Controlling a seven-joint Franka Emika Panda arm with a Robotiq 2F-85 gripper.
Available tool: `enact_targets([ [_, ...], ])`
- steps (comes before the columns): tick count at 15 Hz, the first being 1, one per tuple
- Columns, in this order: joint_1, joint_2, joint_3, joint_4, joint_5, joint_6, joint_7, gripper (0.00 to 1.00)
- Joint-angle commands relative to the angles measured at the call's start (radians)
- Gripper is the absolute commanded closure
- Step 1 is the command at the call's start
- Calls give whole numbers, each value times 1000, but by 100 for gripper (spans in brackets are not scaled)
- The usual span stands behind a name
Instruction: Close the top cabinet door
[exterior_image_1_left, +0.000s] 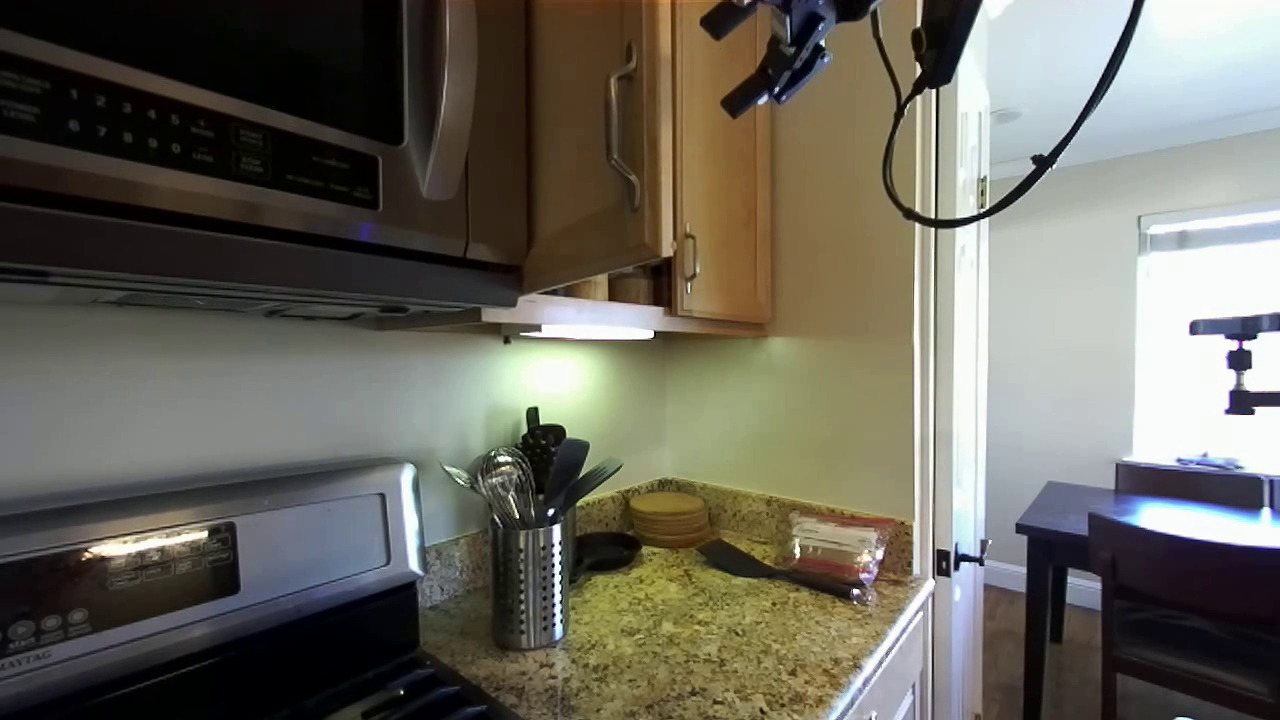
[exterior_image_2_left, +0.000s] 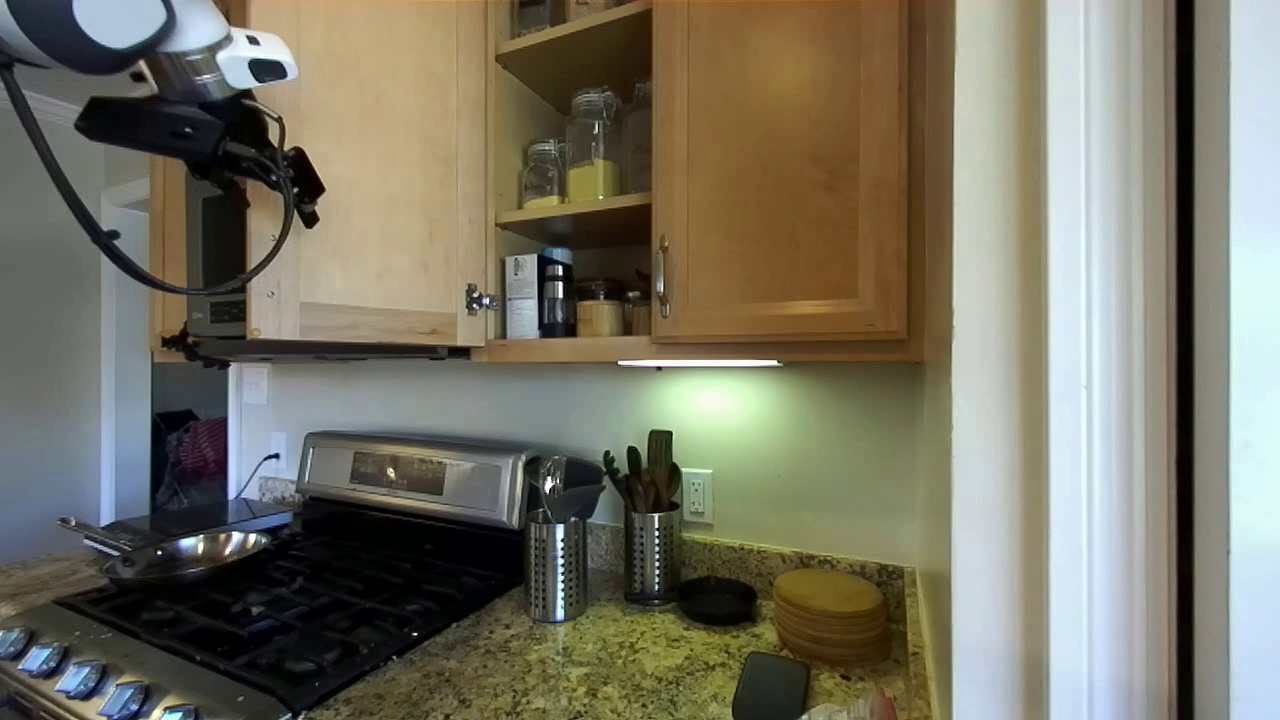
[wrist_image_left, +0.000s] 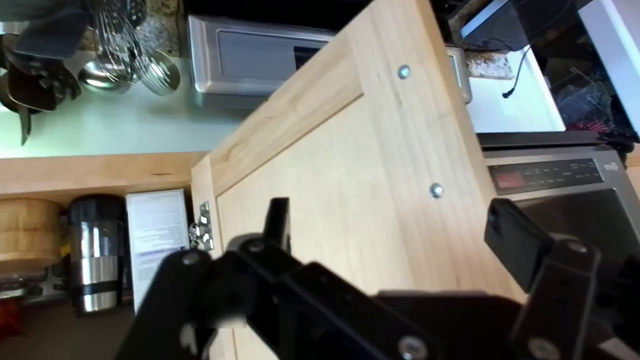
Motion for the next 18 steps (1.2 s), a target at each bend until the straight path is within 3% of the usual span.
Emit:
enact_targets([
  [1, 48, 0, -15, 36, -8, -8, -15, 0],
  [12, 38, 95, 87, 131, -37, 75, 24, 0],
  [18, 1, 171, 112, 132, -131, 169, 68, 0],
])
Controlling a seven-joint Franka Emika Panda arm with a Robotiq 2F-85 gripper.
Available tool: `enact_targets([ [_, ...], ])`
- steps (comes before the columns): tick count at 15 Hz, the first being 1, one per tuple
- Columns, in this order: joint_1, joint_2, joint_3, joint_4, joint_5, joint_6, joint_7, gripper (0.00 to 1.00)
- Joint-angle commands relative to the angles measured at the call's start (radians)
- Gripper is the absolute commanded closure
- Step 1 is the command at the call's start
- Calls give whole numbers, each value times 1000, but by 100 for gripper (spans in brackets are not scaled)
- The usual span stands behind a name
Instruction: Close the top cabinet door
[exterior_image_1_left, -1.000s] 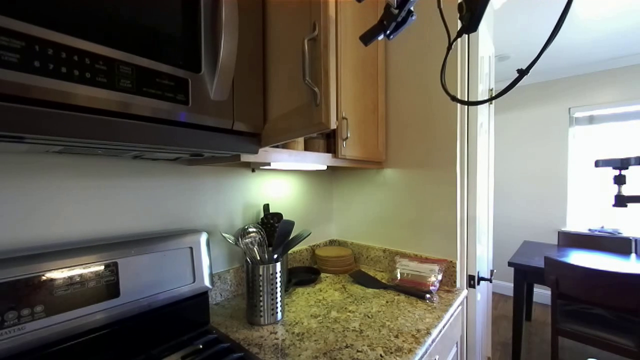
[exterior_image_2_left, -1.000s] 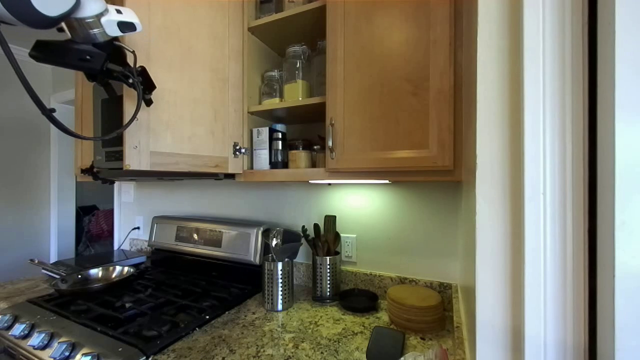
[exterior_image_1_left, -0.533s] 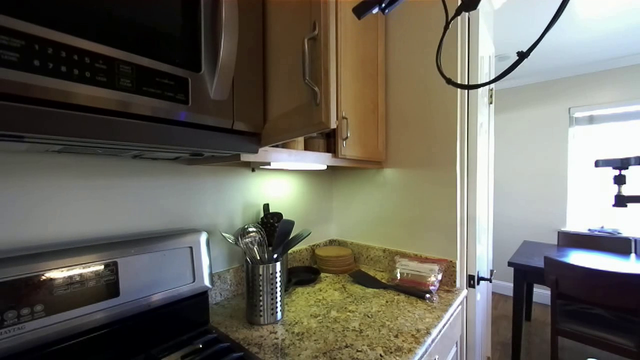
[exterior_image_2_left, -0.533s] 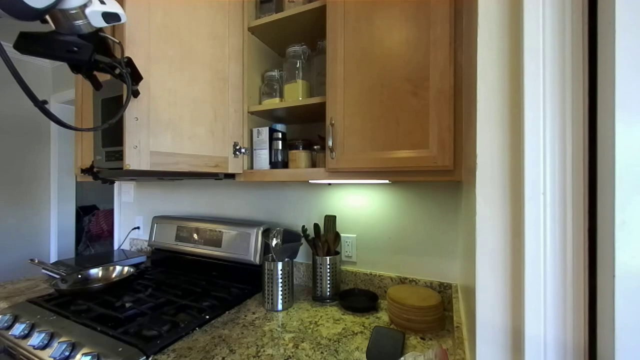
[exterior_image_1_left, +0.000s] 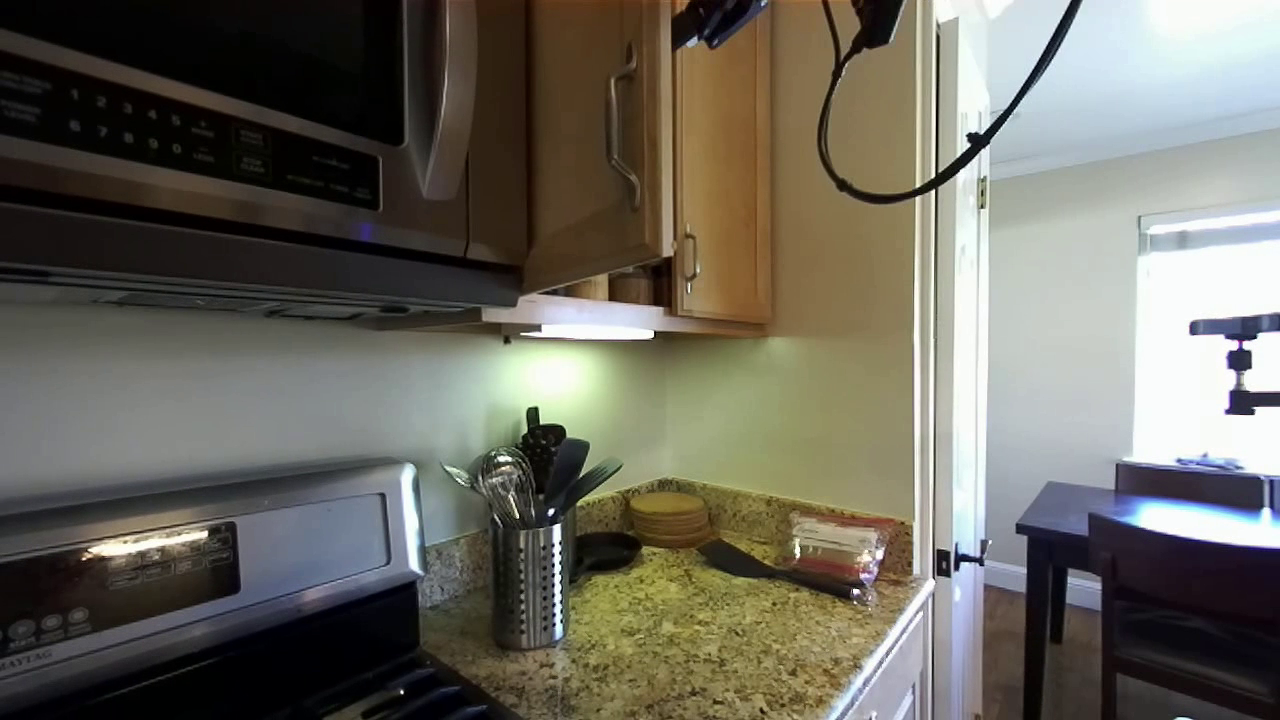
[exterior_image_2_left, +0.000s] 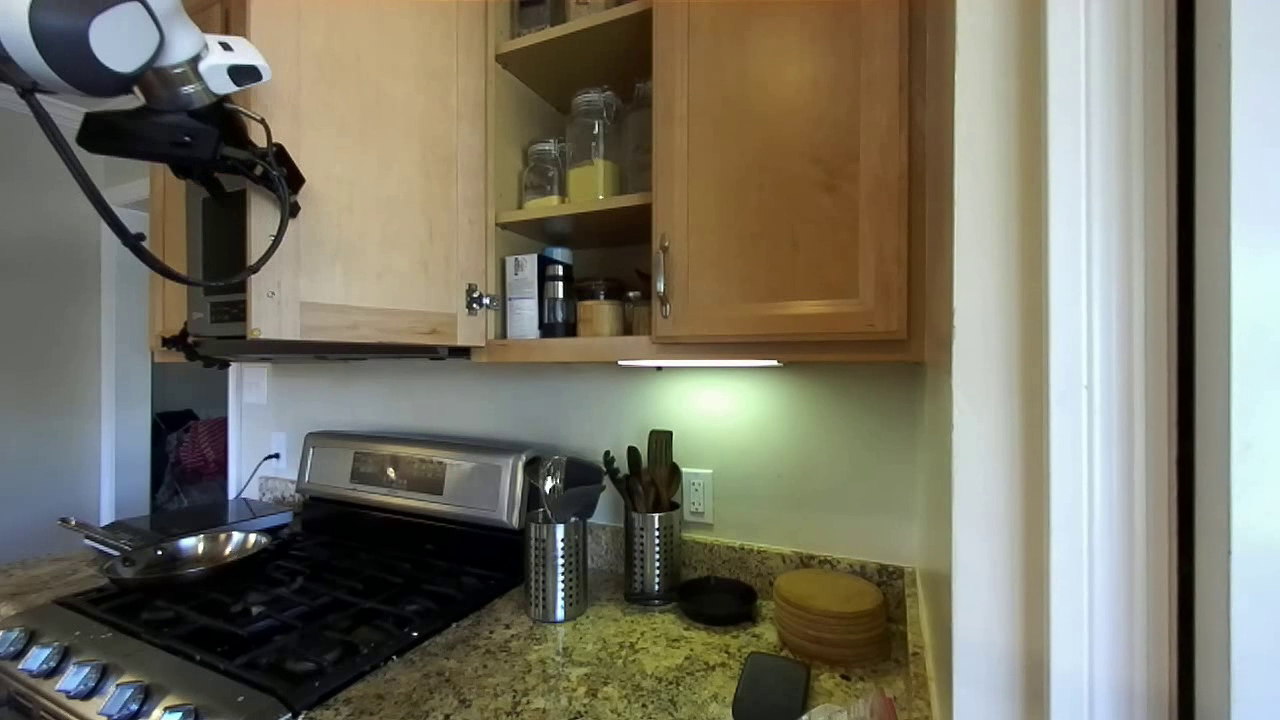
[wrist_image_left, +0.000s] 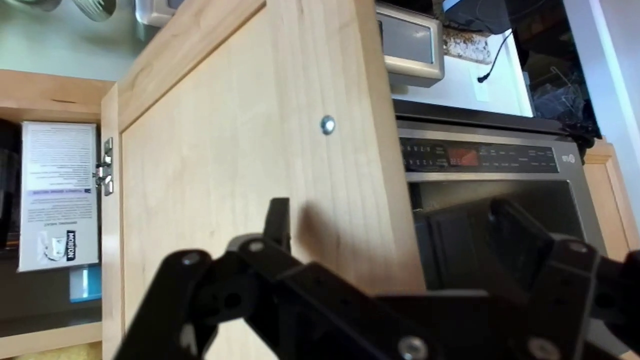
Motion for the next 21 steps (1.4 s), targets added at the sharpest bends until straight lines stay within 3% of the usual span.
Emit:
enact_targets([
  [1, -32, 39, 11, 16, -84, 48, 54, 0],
  [7, -90, 20, 16, 13, -215, 36, 128, 0],
  [21, -229, -102, -4, -45, -376, -37, 208, 0],
])
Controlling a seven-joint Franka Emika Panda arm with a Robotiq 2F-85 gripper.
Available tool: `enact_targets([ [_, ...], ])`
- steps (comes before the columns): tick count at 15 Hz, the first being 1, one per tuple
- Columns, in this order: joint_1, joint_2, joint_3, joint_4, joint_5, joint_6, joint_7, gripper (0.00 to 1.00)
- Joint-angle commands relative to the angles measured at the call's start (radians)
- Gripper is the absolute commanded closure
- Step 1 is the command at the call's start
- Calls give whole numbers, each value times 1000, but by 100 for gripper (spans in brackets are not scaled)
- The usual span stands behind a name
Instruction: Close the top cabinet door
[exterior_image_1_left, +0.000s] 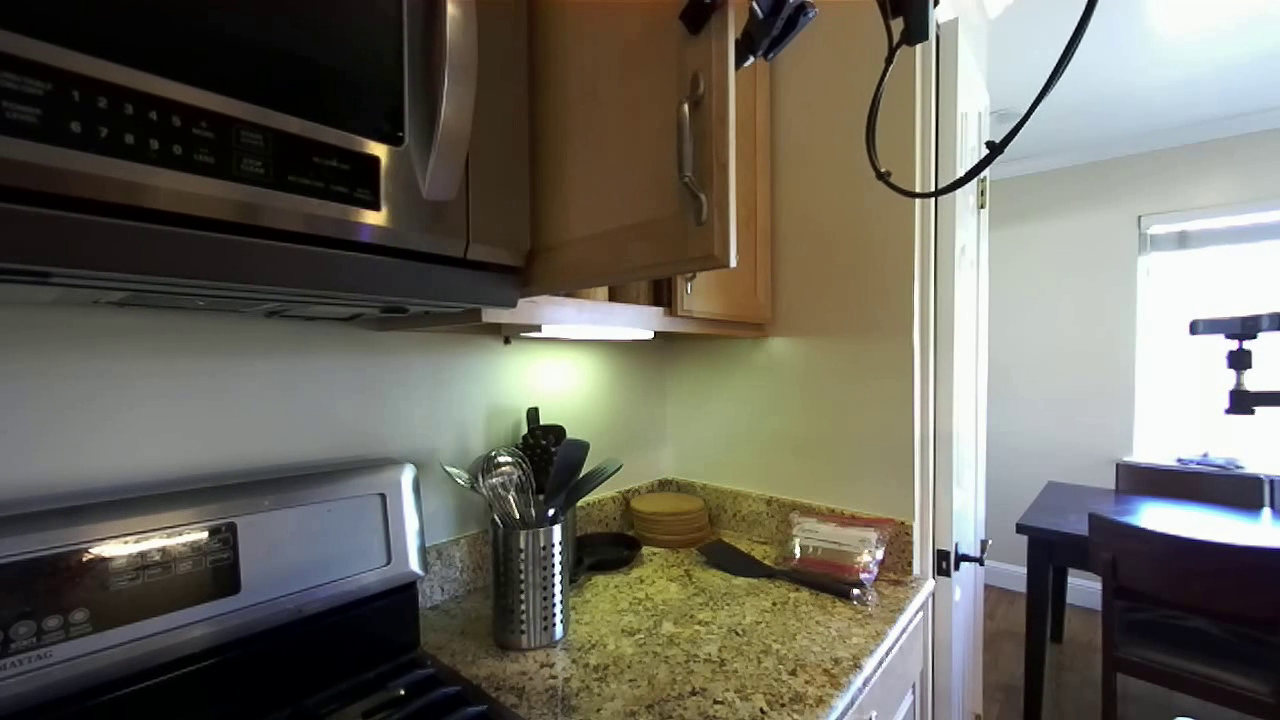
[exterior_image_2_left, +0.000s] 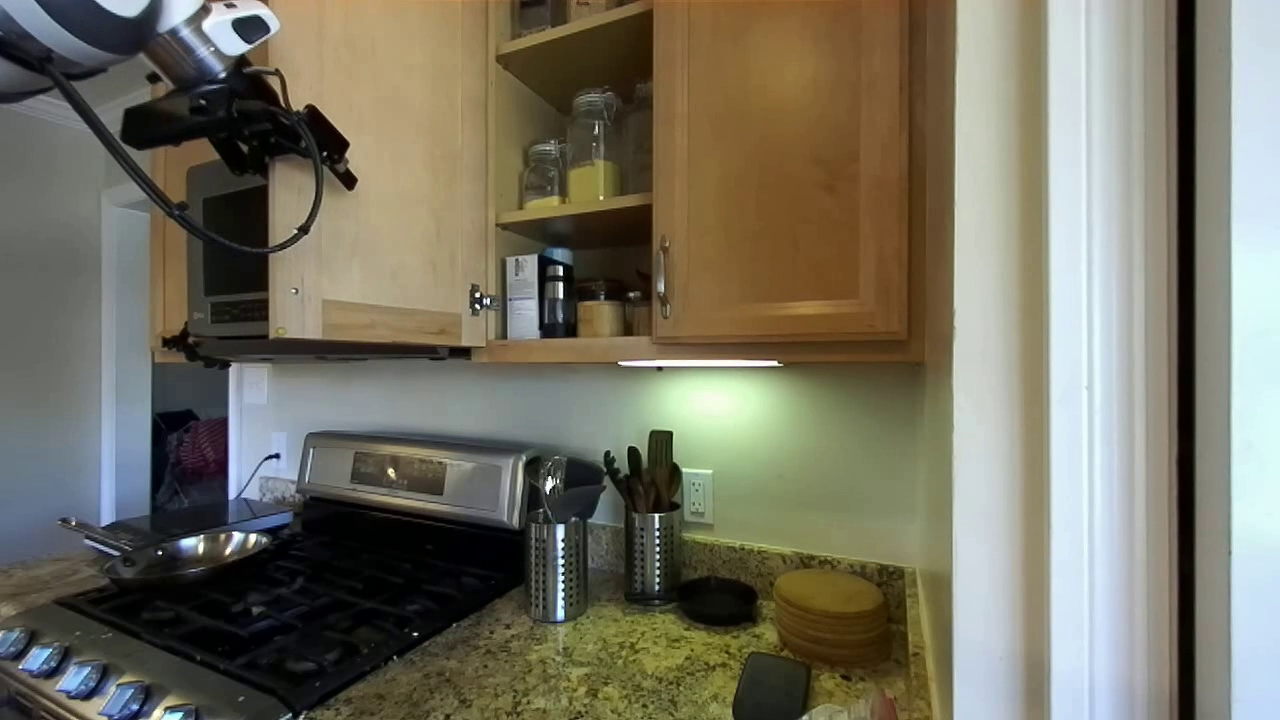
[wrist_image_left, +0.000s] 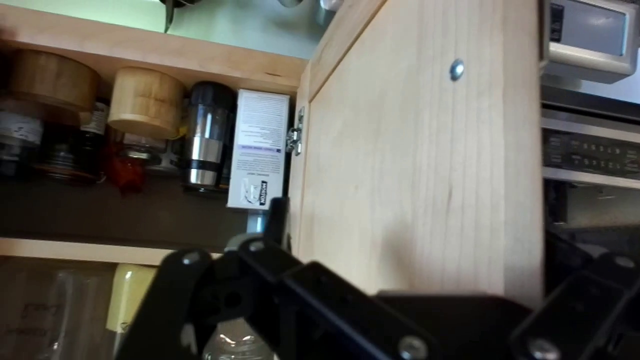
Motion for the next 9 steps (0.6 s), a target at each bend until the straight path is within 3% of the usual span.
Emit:
enact_targets([
  [1, -84, -25, -16, -22, -68, -11, 43, 0],
  [9, -204, -42, -44, -45, -132, -67, 83, 0],
])
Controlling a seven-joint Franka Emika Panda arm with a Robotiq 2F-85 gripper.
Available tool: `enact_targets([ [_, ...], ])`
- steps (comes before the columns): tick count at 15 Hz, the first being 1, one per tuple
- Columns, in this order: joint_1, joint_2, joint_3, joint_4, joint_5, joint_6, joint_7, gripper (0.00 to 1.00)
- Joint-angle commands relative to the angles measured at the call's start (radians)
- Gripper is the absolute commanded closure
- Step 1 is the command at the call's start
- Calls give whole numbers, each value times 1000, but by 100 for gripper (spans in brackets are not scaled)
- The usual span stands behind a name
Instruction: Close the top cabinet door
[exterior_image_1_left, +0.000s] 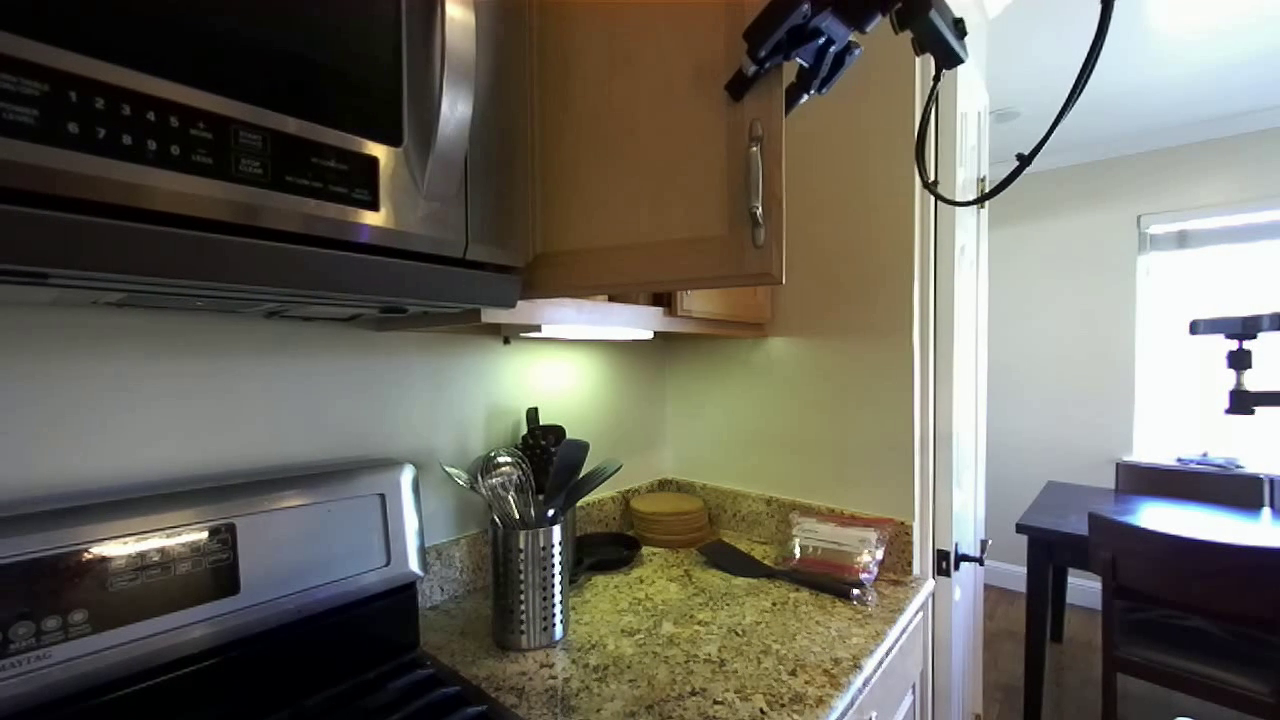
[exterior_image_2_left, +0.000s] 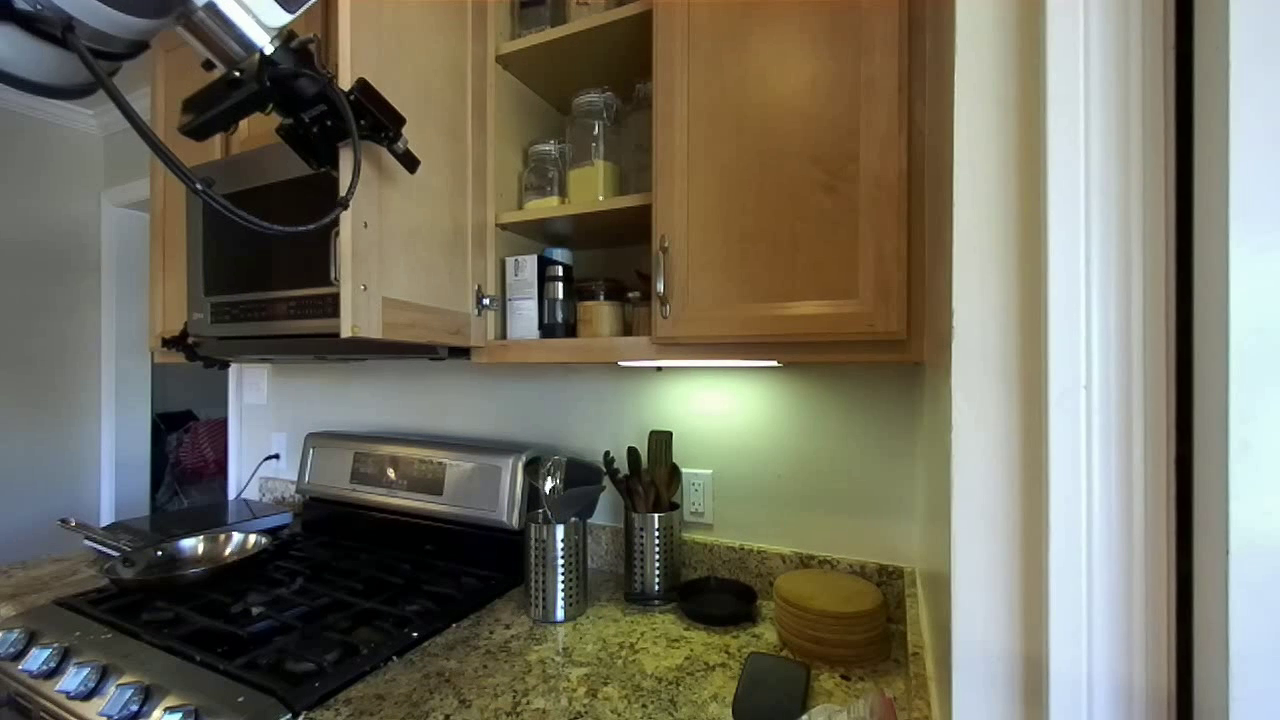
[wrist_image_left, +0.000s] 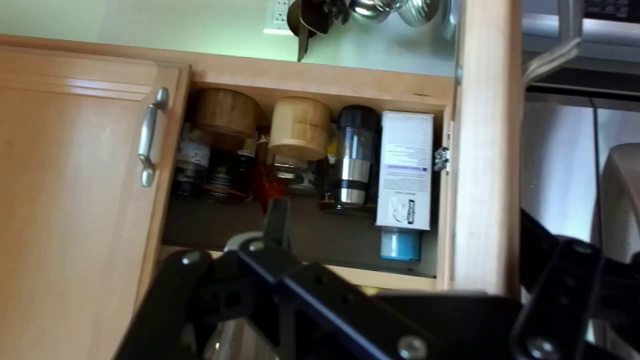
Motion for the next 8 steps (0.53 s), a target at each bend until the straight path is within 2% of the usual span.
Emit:
enact_targets([
  [1, -61, 9, -4, -23, -61, -7, 54, 0],
  [8, -125, 35, -8, -33, -123, -29, 102, 0],
])
